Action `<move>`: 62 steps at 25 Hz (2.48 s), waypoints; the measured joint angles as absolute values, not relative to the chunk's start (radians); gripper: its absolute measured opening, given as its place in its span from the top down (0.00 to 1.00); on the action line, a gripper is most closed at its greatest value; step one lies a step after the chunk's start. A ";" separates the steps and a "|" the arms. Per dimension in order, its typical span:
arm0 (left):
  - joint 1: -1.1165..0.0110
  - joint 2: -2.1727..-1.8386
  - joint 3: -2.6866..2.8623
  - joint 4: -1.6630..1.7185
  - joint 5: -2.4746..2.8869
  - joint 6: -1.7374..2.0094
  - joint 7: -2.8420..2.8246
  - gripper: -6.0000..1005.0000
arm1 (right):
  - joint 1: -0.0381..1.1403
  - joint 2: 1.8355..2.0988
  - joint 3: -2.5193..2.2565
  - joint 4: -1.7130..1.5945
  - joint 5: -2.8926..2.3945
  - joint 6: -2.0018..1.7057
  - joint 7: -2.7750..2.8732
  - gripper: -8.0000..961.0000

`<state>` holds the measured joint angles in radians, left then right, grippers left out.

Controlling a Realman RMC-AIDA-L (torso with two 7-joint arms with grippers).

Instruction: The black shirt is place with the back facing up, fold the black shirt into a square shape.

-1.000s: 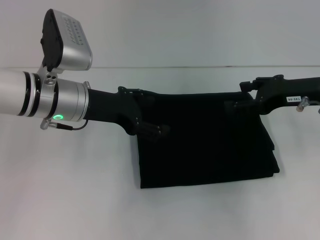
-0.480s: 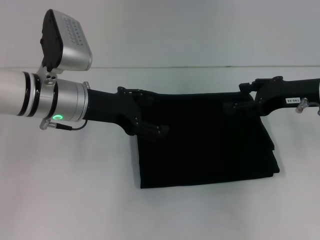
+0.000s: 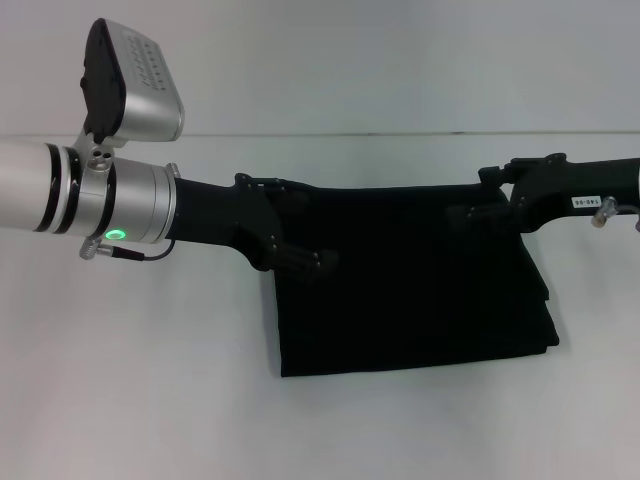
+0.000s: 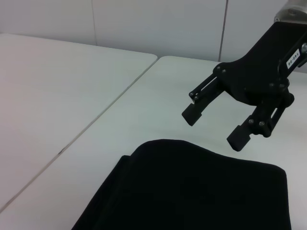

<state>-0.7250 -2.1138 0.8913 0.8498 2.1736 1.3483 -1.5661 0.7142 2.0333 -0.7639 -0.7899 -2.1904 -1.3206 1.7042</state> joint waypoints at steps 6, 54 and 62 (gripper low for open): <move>-0.724 -2.114 0.891 0.850 2.172 1.348 -1.566 0.08 | 0.713 2.034 -0.764 -0.790 -2.190 -1.318 1.704 0.10; -0.723 -2.114 0.879 0.850 2.173 1.348 -1.566 0.08 | 0.715 2.031 -0.764 -0.779 -2.190 -1.318 1.704 0.10; -0.722 -2.114 0.879 0.850 2.174 1.348 -1.566 0.08 | 0.718 2.032 -0.764 -0.779 -2.192 -1.318 1.704 0.10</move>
<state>-0.7224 -2.1138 0.8789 0.8498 2.1736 1.3483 -1.5661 0.7176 2.0318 -0.7639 -0.7787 -2.1916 -1.3179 1.7038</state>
